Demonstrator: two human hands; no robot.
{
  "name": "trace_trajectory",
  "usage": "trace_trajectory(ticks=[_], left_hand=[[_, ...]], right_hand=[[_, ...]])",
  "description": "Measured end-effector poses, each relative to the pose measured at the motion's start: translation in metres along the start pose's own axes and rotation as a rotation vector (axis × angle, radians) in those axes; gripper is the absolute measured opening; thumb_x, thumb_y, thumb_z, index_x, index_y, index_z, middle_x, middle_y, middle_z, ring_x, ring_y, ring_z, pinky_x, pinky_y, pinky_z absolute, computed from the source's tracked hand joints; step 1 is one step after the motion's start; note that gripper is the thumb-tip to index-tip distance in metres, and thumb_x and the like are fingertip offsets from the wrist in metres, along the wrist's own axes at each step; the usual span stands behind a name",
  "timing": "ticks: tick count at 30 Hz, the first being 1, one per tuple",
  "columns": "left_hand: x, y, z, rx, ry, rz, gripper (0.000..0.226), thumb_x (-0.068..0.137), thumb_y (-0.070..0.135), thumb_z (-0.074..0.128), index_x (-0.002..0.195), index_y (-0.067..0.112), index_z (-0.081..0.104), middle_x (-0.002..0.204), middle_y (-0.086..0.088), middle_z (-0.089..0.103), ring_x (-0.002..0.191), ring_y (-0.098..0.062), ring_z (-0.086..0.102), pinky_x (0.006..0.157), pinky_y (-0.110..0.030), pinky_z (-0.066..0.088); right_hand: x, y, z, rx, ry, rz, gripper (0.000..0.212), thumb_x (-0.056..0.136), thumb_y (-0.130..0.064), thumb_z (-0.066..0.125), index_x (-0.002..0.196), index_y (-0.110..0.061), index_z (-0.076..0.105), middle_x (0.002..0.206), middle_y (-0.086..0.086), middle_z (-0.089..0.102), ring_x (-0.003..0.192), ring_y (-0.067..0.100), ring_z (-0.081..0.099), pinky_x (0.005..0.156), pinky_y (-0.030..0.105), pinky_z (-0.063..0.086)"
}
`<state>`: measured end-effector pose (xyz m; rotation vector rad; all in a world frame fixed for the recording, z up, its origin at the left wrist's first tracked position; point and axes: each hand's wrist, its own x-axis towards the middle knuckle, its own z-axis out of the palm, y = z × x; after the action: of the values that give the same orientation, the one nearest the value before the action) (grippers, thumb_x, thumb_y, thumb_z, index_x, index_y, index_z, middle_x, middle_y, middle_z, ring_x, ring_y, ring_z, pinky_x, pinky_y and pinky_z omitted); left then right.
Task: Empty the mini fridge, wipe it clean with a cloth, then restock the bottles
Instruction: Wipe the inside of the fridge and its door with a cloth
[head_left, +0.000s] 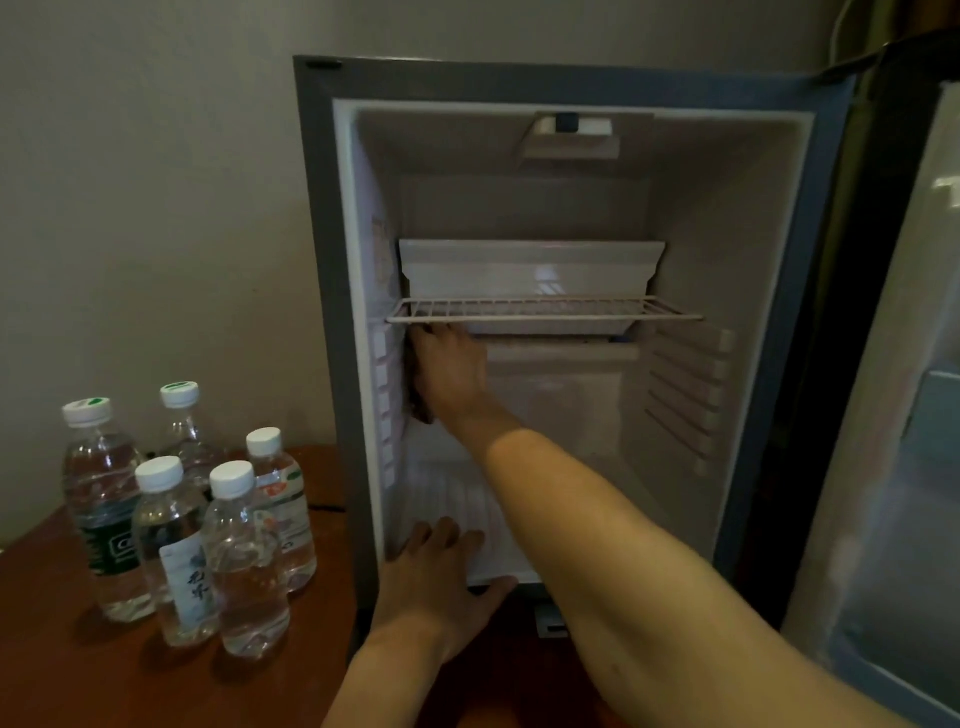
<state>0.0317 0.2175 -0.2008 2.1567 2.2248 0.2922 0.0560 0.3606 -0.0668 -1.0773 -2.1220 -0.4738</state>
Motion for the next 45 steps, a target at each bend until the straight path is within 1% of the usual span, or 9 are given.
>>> trace_trajectory(ticks=[4,7,13,18,26,30,34,38,45], left_hand=[[0.000,0.000,0.001,-0.007,-0.020,-0.006,0.070,0.091,0.078,0.038,0.149,0.040,0.035,0.146,0.013,0.036,0.138,-0.017,0.031,0.102,-0.037,0.044],[0.001,0.000,0.001,0.007,-0.015,-0.010,0.071,0.090,0.080,0.037,0.149,0.041,0.035,0.145,0.013,0.037,0.137,-0.017,0.032,0.102,-0.038,0.044],[-0.001,0.004,-0.002,0.037,0.010,-0.029,0.072,0.089,0.080,0.039,0.150,0.042,0.036,0.150,0.015,0.035,0.140,-0.015,0.030,0.108,-0.040,0.042],[-0.002,0.006,-0.003,0.036,-0.008,-0.041,0.073,0.089,0.080,0.037,0.152,0.043,0.033,0.155,0.015,0.031,0.144,-0.015,0.027,0.114,-0.039,0.036],[-0.002,0.004,-0.001,0.020,0.028,-0.037,0.076,0.087,0.083,0.034,0.151,0.044,0.033,0.149,0.018,0.034,0.140,-0.012,0.031,0.112,-0.037,0.039],[-0.005,0.005,0.000,0.012,0.070,-0.019,0.073,0.089,0.081,0.035,0.150,0.042,0.035,0.149,0.018,0.034,0.139,-0.012,0.031,0.110,-0.036,0.040],[-0.005,0.005,0.001,0.017,0.076,0.008,0.071,0.090,0.079,0.036,0.150,0.041,0.035,0.149,0.015,0.034,0.139,-0.013,0.030,0.108,-0.033,0.040],[-0.002,0.002,-0.002,0.006,0.029,0.005,0.071,0.091,0.077,0.037,0.151,0.040,0.034,0.152,0.012,0.033,0.141,-0.018,0.029,0.109,-0.036,0.038],[0.002,-0.001,0.002,-0.003,-0.031,0.003,0.065,0.091,0.074,0.039,0.145,0.037,0.039,0.145,0.009,0.037,0.138,-0.021,0.030,0.104,-0.039,0.042]], right_hand=[[0.001,0.015,-0.004,-0.085,-0.043,-0.069,0.056,0.079,-0.018,0.070,0.133,-0.020,0.055,0.128,0.006,0.060,0.112,0.033,0.059,0.064,0.036,0.039],[-0.001,0.026,-0.008,-0.058,-0.098,-0.071,0.076,0.064,-0.020,0.084,0.134,-0.028,0.055,0.123,0.002,0.064,0.106,0.030,0.063,0.066,0.036,0.048],[-0.015,0.078,-0.031,-0.061,-0.091,-0.026,0.056,0.084,-0.018,0.063,0.139,-0.026,0.051,0.129,0.008,0.059,0.113,0.036,0.058,0.080,0.039,0.048],[-0.033,0.126,-0.040,-0.038,-0.050,0.009,0.046,0.089,-0.011,0.056,0.135,-0.016,0.055,0.129,0.016,0.058,0.111,0.041,0.057,0.080,0.044,0.050],[-0.048,0.174,-0.053,-0.175,-0.120,0.111,0.061,0.087,-0.009,0.063,0.145,-0.013,0.042,0.139,0.016,0.049,0.121,0.038,0.051,0.088,0.044,0.049],[-0.046,0.167,-0.049,-0.304,-0.168,0.159,0.081,0.073,-0.012,0.080,0.143,-0.014,0.040,0.138,0.014,0.050,0.118,0.036,0.054,0.085,0.045,0.053],[-0.041,0.135,-0.044,-0.194,-0.090,0.112,0.058,0.079,-0.011,0.070,0.133,-0.014,0.050,0.128,0.014,0.055,0.111,0.036,0.056,0.085,0.046,0.051],[-0.018,0.053,-0.023,-0.117,-0.113,-0.013,0.066,0.069,-0.020,0.076,0.132,-0.015,0.056,0.130,0.015,0.056,0.118,0.039,0.052,0.087,0.045,0.048],[0.004,-0.002,-0.001,-0.119,-0.094,-0.019,0.064,0.057,-0.014,0.084,0.118,-0.011,0.064,0.108,0.014,0.067,0.094,0.038,0.065,0.066,0.041,0.052]])
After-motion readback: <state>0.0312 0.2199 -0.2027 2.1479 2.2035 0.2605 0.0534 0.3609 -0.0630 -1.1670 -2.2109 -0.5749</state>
